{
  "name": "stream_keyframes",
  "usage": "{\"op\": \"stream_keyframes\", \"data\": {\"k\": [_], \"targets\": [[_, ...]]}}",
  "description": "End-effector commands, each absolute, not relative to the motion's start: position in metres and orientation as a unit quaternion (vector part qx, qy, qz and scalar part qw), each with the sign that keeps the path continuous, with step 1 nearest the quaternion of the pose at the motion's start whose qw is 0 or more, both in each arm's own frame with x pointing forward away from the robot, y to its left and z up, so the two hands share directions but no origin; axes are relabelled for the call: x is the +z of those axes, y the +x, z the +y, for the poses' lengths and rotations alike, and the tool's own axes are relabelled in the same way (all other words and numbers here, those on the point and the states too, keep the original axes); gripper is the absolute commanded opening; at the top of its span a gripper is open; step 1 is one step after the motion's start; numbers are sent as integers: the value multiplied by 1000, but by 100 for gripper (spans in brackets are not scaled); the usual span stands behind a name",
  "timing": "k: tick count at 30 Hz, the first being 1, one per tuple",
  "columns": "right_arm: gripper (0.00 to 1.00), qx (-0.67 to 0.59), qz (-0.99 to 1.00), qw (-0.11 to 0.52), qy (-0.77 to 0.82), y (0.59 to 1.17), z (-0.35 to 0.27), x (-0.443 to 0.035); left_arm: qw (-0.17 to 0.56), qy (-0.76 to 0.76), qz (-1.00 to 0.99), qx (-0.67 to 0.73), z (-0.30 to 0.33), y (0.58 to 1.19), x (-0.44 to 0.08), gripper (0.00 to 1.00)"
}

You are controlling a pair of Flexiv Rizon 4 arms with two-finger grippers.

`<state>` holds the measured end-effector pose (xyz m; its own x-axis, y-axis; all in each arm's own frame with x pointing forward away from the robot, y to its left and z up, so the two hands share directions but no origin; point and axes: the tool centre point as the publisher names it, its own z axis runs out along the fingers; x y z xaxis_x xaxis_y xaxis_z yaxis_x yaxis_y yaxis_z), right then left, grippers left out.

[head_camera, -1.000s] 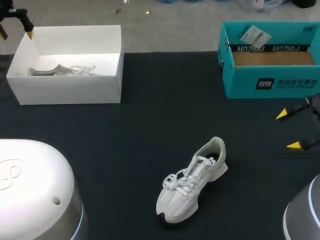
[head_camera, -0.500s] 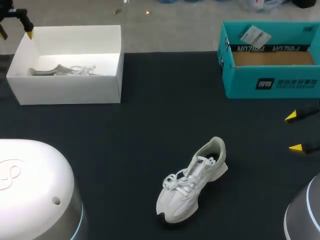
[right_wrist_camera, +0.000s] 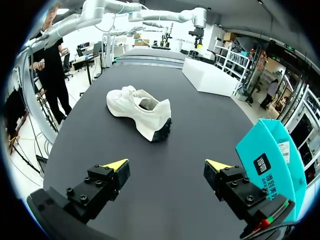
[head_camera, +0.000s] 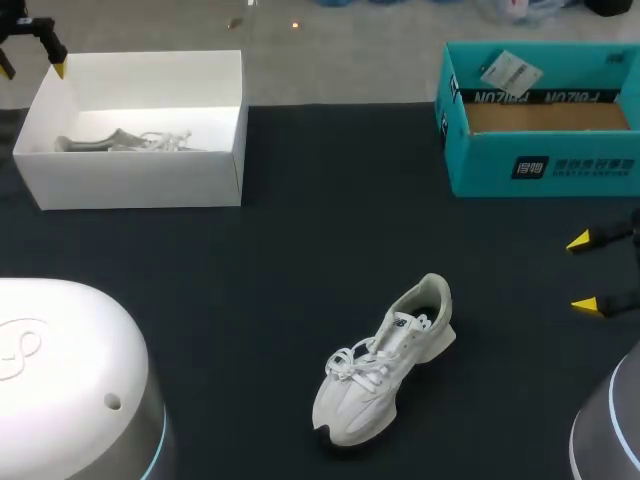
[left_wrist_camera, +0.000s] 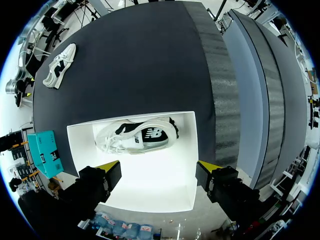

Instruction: Take the shoe out of the shoebox, open the shoe tongue, remove and reinsert the insole, then place the shoe into the shoebox

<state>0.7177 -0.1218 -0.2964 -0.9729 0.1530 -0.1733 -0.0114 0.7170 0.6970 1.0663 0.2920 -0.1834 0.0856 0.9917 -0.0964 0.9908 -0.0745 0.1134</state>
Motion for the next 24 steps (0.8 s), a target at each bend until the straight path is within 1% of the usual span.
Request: {"op": "stream_keyframes", "data": {"k": [1,7,13,22,24], "targets": [[100,374,920,111,39,718,-120,-297,74,733,676,3,292,1066,-183,100],[100,375,920,109,34,719,-117,-297,74,733,676,3,292,1066,-183,100],[100,376,922,96,-7,723,-110,-300,74,733,676,3,292,1066,-183,100],[100,370,921,29,-120,734,-76,-317,74,733,676,3,292,1066,-183,100],[100,381,911,4,-155,738,-66,-322,74,733,676,3,292,1066,-183,100]]}}
